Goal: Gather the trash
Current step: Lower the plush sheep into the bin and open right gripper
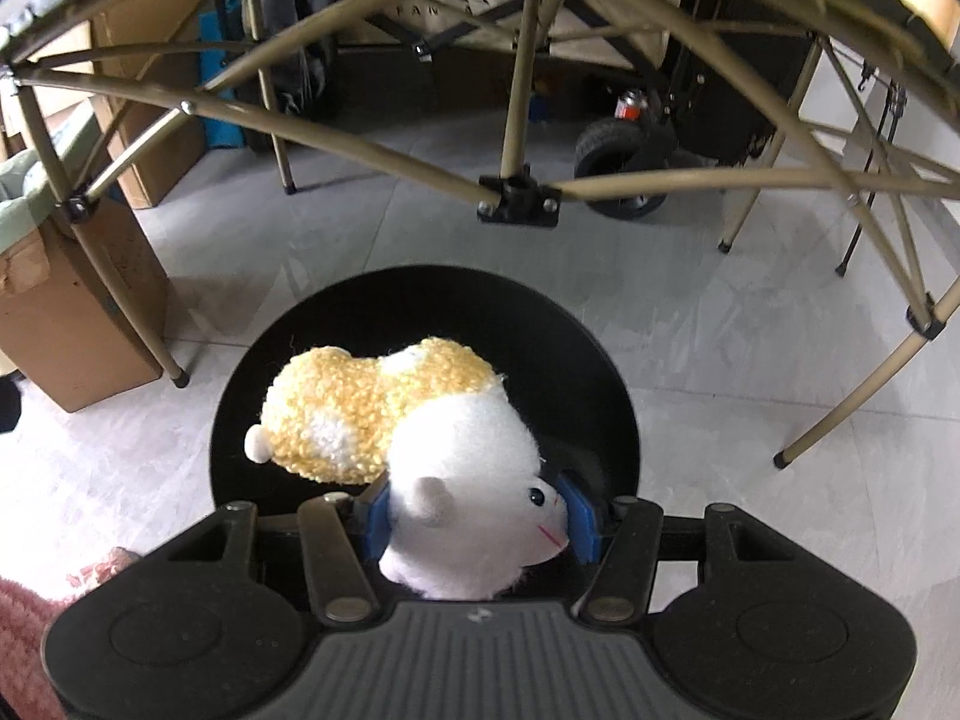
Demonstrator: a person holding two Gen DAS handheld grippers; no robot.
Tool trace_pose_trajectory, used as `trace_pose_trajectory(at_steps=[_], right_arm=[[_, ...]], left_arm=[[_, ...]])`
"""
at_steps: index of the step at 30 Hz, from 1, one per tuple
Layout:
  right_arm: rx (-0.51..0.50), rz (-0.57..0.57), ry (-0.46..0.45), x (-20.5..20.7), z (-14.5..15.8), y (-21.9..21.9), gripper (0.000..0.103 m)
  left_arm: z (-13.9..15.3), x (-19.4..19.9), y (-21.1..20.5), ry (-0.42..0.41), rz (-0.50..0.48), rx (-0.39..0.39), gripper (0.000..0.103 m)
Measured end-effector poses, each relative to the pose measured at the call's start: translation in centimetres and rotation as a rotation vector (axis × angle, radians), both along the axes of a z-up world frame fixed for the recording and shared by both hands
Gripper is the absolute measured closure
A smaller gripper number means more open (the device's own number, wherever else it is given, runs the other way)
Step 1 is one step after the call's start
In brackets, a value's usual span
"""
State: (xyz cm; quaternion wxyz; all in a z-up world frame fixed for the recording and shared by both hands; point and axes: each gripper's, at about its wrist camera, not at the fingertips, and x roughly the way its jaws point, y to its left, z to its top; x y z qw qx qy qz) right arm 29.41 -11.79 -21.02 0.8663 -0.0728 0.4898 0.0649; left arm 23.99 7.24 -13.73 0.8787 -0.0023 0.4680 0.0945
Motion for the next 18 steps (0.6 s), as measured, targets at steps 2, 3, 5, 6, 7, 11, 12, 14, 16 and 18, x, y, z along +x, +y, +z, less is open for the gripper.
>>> trace_pose_trajectory(at_steps=[2,3,5,6,7,11,12,14,16,18], right_arm=[[0.002,-0.006,0.016,0.5,-0.6,0.4,0.048],[0.003,-0.009,0.022,0.7,-0.9,0.5,0.048],[0.002,-0.013,0.033,0.9,-1.5,0.8,0.048],[0.001,-0.014,0.038,1.0,-1.7,0.9,0.048],[-0.001,-0.015,0.043,1.1,-2.0,1.1,0.048],[0.007,-0.017,0.053,1.1,-2.3,1.5,0.047],[0.011,-0.020,0.054,1.1,-2.2,1.4,0.047],[0.017,-0.030,0.065,1.1,-2.2,1.2,0.044],[0.026,-0.044,0.079,1.2,-2.3,0.9,0.041],[0.046,-0.051,0.091,1.2,-2.4,0.8,0.032]], left_arm=[[-0.4,0.1,0.0,0.014,0.003,0.007,0.000],[-0.6,0.2,-0.1,0.018,0.004,0.010,0.000],[-0.8,0.2,-0.1,0.026,0.005,0.016,0.000],[-1.0,0.3,-0.1,0.030,0.007,0.020,0.000],[-1.2,0.3,-0.1,0.036,0.008,0.023,0.000],[-2.1,0.5,-0.4,0.064,0.000,0.038,0.000],[-2.2,0.5,-0.5,0.068,-0.004,0.044,0.000],[-2.5,0.6,-0.7,0.074,-0.011,0.051,0.000],[-2.8,0.7,-0.7,0.081,-0.013,0.056,0.000],[-3.0,0.8,-0.8,0.089,-0.012,0.056,0.000]])
